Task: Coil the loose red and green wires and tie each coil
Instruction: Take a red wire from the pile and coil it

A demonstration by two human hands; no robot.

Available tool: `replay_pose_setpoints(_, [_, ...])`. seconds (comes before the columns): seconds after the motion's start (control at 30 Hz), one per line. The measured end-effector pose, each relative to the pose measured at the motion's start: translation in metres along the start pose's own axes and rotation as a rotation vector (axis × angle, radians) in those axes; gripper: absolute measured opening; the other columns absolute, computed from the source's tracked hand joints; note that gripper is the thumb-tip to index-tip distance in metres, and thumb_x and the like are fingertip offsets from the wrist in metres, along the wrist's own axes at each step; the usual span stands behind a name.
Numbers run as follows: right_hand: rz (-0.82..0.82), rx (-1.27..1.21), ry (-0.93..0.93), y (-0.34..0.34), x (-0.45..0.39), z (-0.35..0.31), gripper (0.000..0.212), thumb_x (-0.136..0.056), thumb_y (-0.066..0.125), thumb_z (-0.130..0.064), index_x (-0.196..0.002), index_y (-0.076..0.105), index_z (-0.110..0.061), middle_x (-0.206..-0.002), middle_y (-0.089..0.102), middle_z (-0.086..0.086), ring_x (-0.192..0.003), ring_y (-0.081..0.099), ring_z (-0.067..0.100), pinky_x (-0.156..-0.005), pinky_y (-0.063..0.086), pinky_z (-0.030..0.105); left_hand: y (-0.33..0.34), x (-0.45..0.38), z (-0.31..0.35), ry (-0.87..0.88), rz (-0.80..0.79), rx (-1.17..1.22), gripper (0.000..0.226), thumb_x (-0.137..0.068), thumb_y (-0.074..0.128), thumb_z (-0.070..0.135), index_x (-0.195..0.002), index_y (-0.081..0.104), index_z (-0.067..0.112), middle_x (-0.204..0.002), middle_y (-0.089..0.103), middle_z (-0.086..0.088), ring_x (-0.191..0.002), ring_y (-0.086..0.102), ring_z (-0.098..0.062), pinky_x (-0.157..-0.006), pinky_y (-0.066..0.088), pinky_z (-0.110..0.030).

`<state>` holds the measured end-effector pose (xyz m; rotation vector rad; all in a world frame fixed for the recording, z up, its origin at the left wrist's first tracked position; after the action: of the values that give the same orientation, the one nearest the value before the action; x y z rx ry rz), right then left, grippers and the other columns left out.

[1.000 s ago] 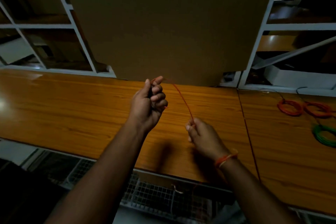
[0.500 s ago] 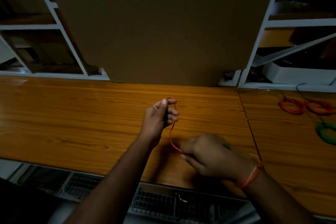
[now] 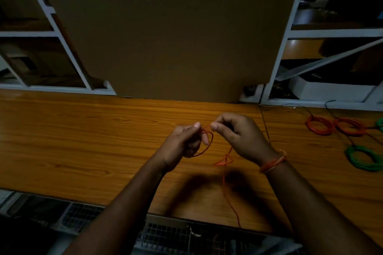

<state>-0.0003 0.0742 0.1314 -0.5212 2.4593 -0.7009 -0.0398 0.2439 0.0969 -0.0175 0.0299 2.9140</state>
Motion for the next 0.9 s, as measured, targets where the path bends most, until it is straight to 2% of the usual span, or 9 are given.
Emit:
replay_pose_setpoints(0.13, [-0.024, -0.334, 0.171, 0.009, 0.005, 0.006, 0.021, -0.102, 0.059, -0.026, -0.090, 0.067, -0.011, -0.069, 0.057, 0.003, -0.064, 0.054, 0.015, -0.062, 0.046, 0.033, 0.004, 0.001, 0.006, -0.017, -0.058, 0.101, 0.033, -0.104, 0.048, 0.033, -0.076, 0.057, 0.018, -0.061, 0.029, 0.003, -0.052, 0.019, -0.014, -0.049, 0.014, -0.029])
replay_pose_setpoints(0.27, [-0.057, -0.523, 0.289, 0.016, 0.010, 0.002, 0.013, -0.102, 0.059, -0.022, -0.108, 0.067, -0.013, -0.082, 0.064, 0.001, -0.075, 0.060, 0.012, -0.067, 0.049, 0.025, -0.001, 0.000, 0.013, -0.018, 0.039, 0.231, 0.029, -0.102, 0.050, 0.033, -0.076, 0.056, 0.020, -0.060, 0.030, 0.006, -0.049, 0.019, -0.011, -0.047, 0.014, -0.027])
replay_pose_setpoints(0.37, [-0.008, -0.556, 0.465, 0.025, 0.021, 0.011, 0.019, -0.105, 0.052, -0.030, -0.115, 0.066, -0.024, -0.108, 0.072, 0.001, -0.099, 0.067, 0.016, -0.083, 0.049, 0.033, -0.007, 0.001, 0.019, -0.035, 0.122, 0.285, 0.032, -0.104, 0.043, 0.032, -0.075, 0.052, 0.020, -0.062, 0.028, 0.004, -0.054, 0.013, -0.015, -0.049, 0.010, -0.029])
replay_pose_setpoints(0.47, [-0.057, -0.680, 0.586, 0.043, 0.040, 0.016, 0.031, -0.109, 0.040, -0.034, -0.118, 0.066, -0.018, -0.110, 0.075, 0.009, -0.099, 0.072, 0.023, -0.085, 0.049, 0.038, -0.015, 0.001, 0.022, -0.047, 0.204, 0.325, 0.036, -0.107, 0.038, 0.030, -0.075, 0.050, 0.021, -0.063, 0.026, 0.004, -0.054, 0.012, -0.015, -0.051, 0.009, -0.030])
replay_pose_setpoints(0.57, [-0.096, -0.832, 0.540, 0.062, 0.056, 0.012, 0.028, -0.102, 0.053, -0.026, -0.126, 0.060, -0.013, -0.109, 0.076, 0.011, -0.101, 0.072, 0.026, -0.084, 0.049, 0.036, -0.020, 0.000, 0.017, -0.066, 0.255, 0.485, 0.038, -0.108, 0.034, 0.030, -0.075, 0.049, 0.020, -0.058, 0.026, 0.006, -0.052, 0.010, -0.012, -0.048, 0.008, -0.026])
replay_pose_setpoints(0.63, [-0.094, -0.721, 0.430, 0.076, 0.062, 0.014, 0.041, -0.087, 0.068, -0.019, -0.127, 0.058, -0.022, -0.115, 0.074, 0.004, -0.111, 0.069, 0.019, -0.088, 0.054, 0.032, -0.022, -0.001, 0.011, -0.095, 0.260, 0.637, 0.036, -0.108, 0.033, 0.030, -0.076, 0.048, 0.020, -0.055, 0.026, 0.009, -0.051, 0.008, -0.010, -0.043, 0.009, -0.023])
replay_pose_setpoints(0.73, [0.006, -0.477, 0.359, 0.091, 0.065, 0.014, 0.055, -0.075, 0.080, -0.041, -0.125, 0.057, -0.037, -0.123, 0.065, -0.012, -0.118, 0.061, 0.003, -0.092, 0.058, 0.036, -0.021, 0.000, 0.005, -0.130, 0.244, 0.706, 0.033, -0.106, 0.035, 0.031, -0.077, 0.048, 0.021, -0.053, 0.028, 0.010, -0.043, 0.014, -0.006, -0.041, 0.011, -0.020])
replay_pose_setpoints(0.8, [0.026, -0.510, 0.361, 0.095, 0.066, 0.014, 0.059, -0.074, 0.082, -0.047, -0.126, 0.057, -0.035, -0.121, 0.067, -0.012, -0.116, 0.062, 0.003, -0.093, 0.057, 0.035, -0.019, 0.000, 0.004, -0.138, 0.237, 0.700, 0.032, -0.105, 0.036, 0.031, -0.078, 0.049, 0.021, -0.054, 0.028, 0.010, -0.041, 0.020, -0.004, -0.042, 0.011, -0.020])
replay_pose_setpoints(0.9, [-0.001, -0.585, 0.369, 0.105, 0.067, 0.010, 0.042, -0.084, 0.083, -0.023, -0.119, 0.061, -0.025, -0.105, 0.072, 0.002, -0.097, 0.070, 0.011, -0.082, 0.057, 0.027, -0.022, -0.001, 0.006, -0.136, 0.261, 0.672, 0.032, -0.106, 0.036, 0.030, -0.078, 0.049, 0.021, -0.056, 0.027, 0.010, -0.042, 0.020, -0.005, -0.044, 0.010, -0.021])
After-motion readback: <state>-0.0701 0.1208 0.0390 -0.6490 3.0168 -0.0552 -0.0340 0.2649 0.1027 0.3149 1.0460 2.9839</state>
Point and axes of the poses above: each hand's wrist, its own x-axis away from the middle knuckle, its own y-axis out of the palm, z = x × y, the point moved 4 cm from there along -x, towards the middle knuckle
